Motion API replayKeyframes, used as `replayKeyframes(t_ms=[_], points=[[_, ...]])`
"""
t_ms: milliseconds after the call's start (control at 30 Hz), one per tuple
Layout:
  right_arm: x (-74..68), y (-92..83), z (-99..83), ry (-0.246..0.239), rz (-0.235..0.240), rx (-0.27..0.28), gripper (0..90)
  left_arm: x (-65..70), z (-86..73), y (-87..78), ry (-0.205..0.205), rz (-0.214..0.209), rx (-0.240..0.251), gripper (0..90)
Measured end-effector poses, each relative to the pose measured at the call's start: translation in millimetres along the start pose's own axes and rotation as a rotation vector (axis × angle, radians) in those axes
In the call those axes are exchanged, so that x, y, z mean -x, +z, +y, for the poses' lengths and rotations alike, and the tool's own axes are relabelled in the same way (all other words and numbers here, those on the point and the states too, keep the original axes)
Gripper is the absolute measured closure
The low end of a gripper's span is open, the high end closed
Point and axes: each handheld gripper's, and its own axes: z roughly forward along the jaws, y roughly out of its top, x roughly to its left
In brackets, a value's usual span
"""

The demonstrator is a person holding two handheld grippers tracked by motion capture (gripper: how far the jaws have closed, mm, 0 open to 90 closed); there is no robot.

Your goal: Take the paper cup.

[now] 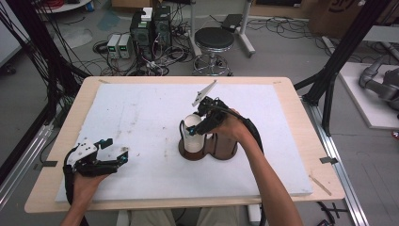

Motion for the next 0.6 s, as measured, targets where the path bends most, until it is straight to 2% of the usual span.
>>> replayKeyframes(t_ms=[367,467,533,600], points=[[-2.1,-29.9,17.8,0.011,-0.006,0.075,36.9,0.0,0.1,0.1,-0.001,0.000,-0.001,13.8],[-2.0,-47.1,27.6,-0.001,-0.026,0.091,37.4,0.0,0.1,0.2,-0.002,0.000,-0.003,13.8],[-2.4,-51.8,30.0,0.001,-0.034,0.093,37.5,0.0,0.1,0.1,-0.001,0.000,-0.004,13.8],[-2.7,-65.2,36.6,-0.005,-0.041,0.118,37.8,0.0,0.1,0.1,-0.001,0.000,-0.004,13.8]])
